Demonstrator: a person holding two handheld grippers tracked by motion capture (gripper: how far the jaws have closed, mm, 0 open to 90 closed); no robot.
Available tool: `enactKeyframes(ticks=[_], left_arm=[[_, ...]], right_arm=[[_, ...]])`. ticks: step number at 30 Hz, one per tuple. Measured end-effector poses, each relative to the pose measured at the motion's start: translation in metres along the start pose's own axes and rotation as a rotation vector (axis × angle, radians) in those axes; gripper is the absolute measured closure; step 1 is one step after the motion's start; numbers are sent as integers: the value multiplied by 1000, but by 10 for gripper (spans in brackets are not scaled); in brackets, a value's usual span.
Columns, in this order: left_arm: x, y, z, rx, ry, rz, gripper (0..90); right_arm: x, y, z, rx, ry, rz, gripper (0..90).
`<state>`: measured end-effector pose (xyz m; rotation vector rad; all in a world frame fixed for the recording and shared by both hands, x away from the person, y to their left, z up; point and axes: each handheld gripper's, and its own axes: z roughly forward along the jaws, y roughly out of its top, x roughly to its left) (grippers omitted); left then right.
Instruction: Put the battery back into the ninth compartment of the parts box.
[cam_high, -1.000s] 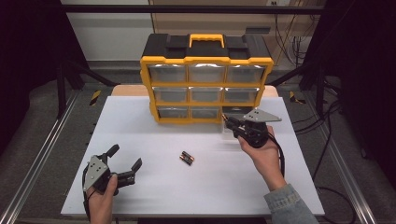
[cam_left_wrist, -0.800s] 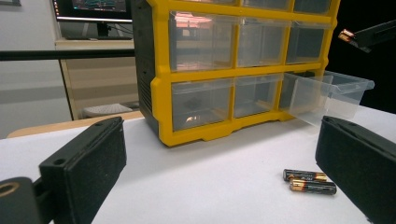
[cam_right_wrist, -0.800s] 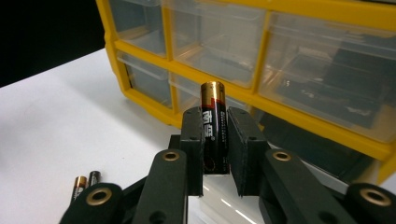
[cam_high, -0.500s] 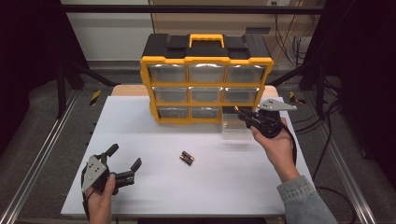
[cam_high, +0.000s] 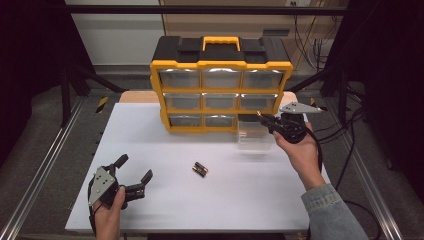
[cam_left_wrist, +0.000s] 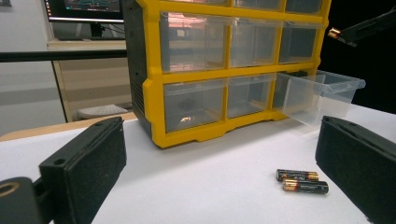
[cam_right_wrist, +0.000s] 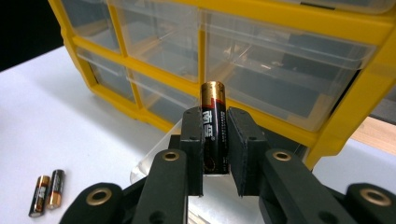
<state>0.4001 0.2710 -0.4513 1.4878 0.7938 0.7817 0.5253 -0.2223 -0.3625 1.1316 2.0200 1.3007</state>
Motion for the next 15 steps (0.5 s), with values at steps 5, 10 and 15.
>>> enactKeyframes(ticks=[5,10,15], left_arm=[[1,0,0,2,3,-3,17],[0,0,1,3,1,0,18],[0,-1,1,12,7,5,18]], right_arm=[[1,-1,1,10,9,-18,767],[1,-1,2,22,16,-23,767],[2,1,4,33,15,-21,767]])
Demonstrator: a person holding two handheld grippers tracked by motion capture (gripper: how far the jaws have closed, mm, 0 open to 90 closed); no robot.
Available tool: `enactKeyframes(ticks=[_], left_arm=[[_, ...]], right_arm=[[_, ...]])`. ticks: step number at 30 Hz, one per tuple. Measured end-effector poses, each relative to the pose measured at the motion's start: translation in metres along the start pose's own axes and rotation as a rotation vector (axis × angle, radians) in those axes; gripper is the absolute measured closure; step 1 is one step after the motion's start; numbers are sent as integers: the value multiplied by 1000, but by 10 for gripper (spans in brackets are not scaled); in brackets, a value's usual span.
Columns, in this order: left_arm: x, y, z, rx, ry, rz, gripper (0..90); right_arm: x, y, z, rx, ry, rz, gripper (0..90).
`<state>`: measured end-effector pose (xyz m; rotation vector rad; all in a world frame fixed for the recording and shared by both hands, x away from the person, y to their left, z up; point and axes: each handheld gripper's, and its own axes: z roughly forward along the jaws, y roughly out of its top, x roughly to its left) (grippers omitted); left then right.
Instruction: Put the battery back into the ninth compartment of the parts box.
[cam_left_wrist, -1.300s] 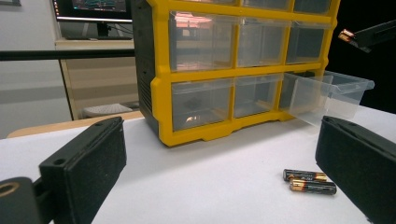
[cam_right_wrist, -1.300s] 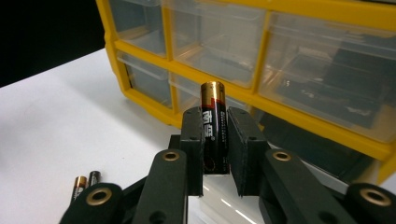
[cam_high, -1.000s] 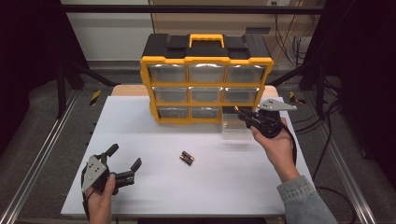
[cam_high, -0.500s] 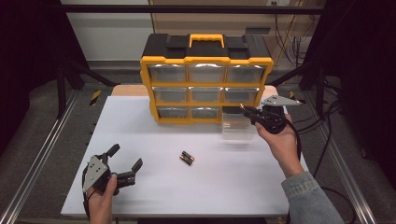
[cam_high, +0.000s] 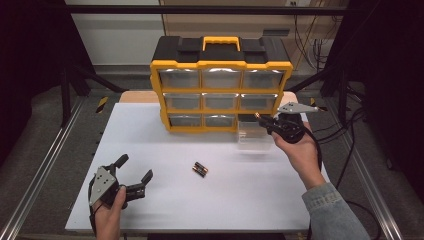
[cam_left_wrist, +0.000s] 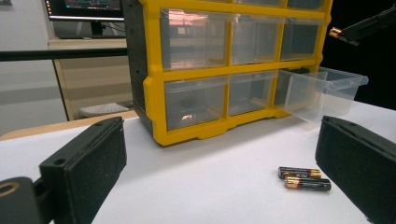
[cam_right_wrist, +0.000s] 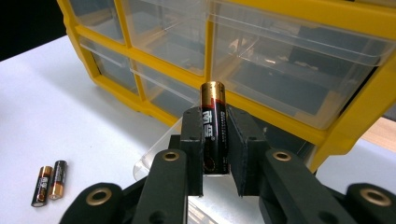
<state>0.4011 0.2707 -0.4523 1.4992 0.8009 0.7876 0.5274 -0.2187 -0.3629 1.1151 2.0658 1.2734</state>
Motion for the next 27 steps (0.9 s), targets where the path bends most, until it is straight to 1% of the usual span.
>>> enactKeyframes(ticks=[4,12,17,21,27], left_arm=[[1,0,-1,-2,7,-5,18],[1,0,0,1,3,-6,19],[1,0,-1,-3,3,-8,19],[1,-1,0,7,-3,-2,19],[0,0,0,4,-3,-2,19]], right_arm=[[0,0,3,19,2,2,767],[-3,-2,12,63,3,3,767],[-3,-2,14,77,14,6,767],[-3,-3,16,88,13,4,767],[-6,-5,18,104,12,3,767]])
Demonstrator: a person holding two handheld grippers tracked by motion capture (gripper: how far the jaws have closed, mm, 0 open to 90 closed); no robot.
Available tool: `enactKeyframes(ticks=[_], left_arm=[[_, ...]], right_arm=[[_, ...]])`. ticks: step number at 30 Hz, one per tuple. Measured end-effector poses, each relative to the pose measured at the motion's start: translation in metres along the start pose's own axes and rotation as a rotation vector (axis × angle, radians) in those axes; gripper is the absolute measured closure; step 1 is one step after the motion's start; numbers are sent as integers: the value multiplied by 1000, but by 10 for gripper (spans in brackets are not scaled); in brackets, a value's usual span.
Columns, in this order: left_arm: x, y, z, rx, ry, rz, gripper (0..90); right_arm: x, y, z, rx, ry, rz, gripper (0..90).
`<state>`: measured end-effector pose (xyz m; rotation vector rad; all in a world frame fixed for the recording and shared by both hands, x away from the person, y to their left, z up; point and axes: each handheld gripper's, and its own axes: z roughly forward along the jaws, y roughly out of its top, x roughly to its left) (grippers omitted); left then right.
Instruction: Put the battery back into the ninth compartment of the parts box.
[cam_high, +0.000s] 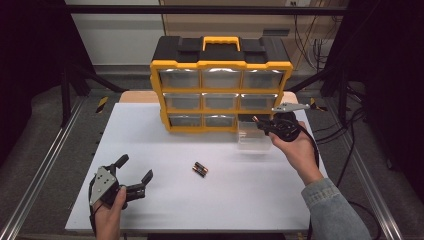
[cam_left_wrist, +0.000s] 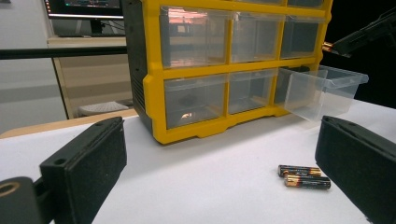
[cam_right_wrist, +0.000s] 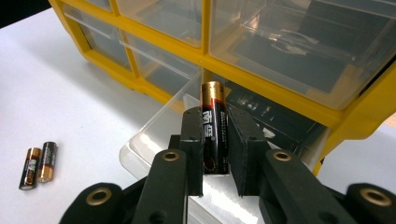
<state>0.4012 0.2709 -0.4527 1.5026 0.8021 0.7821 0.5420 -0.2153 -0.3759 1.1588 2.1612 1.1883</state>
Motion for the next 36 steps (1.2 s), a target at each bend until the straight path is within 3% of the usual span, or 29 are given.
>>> enactKeyframes(ticks=[23,27,36], left_arm=[[-1,0,0,2,-4,1,20],[-1,0,1,1,-9,0,20],[-1,1,0,0,-8,-1,19]], right_arm=[[2,-4,16,53,-20,-26,758],[4,-4,19,60,-19,-11,602],[18,2,12,-13,-25,3,349]])
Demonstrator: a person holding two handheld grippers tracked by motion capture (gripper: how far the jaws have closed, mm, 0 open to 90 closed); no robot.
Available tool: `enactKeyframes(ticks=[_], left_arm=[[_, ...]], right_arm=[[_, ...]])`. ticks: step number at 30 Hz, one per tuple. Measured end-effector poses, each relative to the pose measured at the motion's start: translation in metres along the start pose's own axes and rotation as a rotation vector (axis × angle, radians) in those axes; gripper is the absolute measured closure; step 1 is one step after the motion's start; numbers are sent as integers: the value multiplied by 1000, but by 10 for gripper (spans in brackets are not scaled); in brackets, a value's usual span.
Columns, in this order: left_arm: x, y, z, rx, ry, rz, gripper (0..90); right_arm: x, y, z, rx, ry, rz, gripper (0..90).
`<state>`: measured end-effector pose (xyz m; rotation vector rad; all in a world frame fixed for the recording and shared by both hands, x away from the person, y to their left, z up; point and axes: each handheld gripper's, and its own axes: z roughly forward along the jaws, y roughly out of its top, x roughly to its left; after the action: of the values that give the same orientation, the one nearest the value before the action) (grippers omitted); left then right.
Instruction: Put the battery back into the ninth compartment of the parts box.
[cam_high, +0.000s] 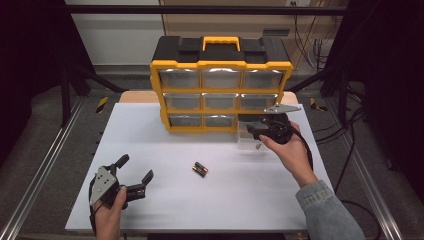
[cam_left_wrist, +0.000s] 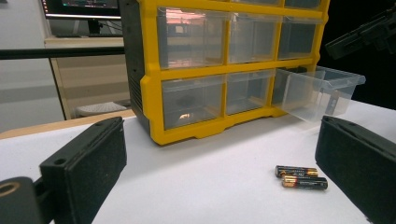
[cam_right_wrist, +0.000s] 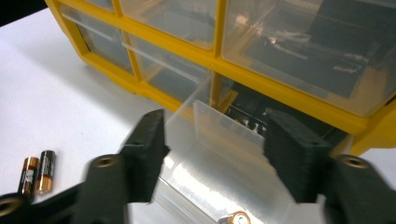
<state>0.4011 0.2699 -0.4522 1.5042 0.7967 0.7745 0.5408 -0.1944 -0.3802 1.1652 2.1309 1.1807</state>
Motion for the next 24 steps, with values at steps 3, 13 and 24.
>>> enactKeyframes(ticks=[3,13,24], left_arm=[[0,0,0,-1,0,-3,19],[0,0,0,-5,0,-7,18],[0,0,0,-5,0,-4,18]], right_arm=[[7,1,0,-6,10,-7,288],[31,4,7,12,25,-22,183],[63,6,17,16,62,-68,168]])
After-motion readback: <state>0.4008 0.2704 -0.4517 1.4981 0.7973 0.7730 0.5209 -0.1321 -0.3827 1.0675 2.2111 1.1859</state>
